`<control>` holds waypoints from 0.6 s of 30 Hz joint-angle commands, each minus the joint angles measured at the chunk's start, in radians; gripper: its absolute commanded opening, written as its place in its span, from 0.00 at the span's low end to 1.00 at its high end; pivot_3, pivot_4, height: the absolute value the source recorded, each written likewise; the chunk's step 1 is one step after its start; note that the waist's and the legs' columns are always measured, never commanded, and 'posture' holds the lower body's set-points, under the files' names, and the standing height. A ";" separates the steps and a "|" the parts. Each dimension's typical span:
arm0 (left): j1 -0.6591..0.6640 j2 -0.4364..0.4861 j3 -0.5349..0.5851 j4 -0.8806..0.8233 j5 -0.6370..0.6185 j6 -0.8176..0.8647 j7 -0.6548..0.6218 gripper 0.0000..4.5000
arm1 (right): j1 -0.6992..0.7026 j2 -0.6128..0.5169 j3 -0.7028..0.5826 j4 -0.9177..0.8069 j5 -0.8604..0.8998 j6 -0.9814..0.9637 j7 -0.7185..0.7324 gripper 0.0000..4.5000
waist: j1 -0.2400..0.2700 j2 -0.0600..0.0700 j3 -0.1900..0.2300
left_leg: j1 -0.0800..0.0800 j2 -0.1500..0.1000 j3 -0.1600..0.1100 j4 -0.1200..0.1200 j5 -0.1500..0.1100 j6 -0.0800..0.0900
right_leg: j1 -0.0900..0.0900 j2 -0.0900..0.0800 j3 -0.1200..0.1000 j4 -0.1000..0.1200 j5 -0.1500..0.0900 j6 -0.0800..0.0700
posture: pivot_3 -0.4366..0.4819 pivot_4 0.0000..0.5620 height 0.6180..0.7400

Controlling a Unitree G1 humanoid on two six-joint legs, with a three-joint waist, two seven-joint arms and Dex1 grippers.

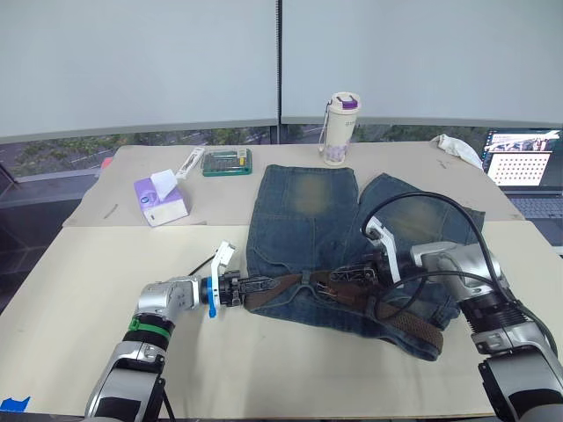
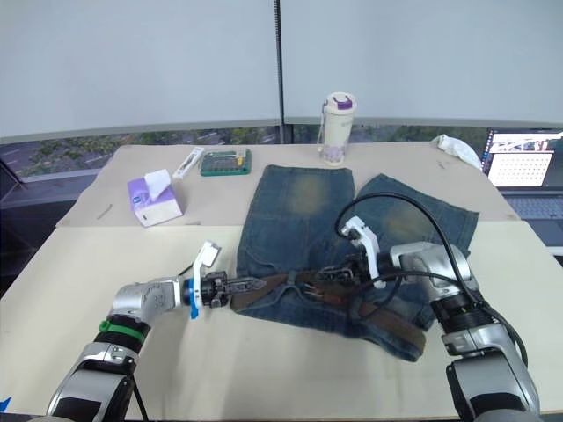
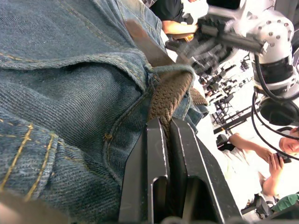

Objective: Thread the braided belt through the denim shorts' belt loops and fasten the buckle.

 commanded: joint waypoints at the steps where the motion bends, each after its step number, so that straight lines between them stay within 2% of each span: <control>1: 0.022 0.007 -0.009 0.023 0.032 -0.003 0.019 0.00 | -0.020 0.011 -0.027 0.031 -0.056 -0.067 -0.068 0.01 | 0.000 0.000 0.000 | 0.000 0.000 0.000 0.000 0.000 0.000 | 0.000 0.000 0.000 0.000 0.000 0.000 | 0.48 0.27 1.00; 11: 0.015 -0.008 -0.016 0.033 0.048 -0.017 0.054 0.00 | 0.028 0.037 0.061 -0.002 -0.185 -0.234 -0.133 0.01 | 0.000 0.001 -0.002 | 0.001 0.000 0.000 0.000 0.000 0.000 | 0.000 0.000 0.000 0.000 0.000 0.000 | 0.48 0.27 1.00; 18: -0.002 -0.022 0.015 0.047 0.047 -0.073 0.088 0.00 | 0.039 0.012 0.058 -0.016 -0.185 -0.232 -0.090 0.01 | 0.001 0.001 -0.004 | 0.001 0.000 0.000 0.000 0.000 0.000 | 0.001 0.001 0.000 0.000 0.000 0.000 | 0.48 0.27 1.00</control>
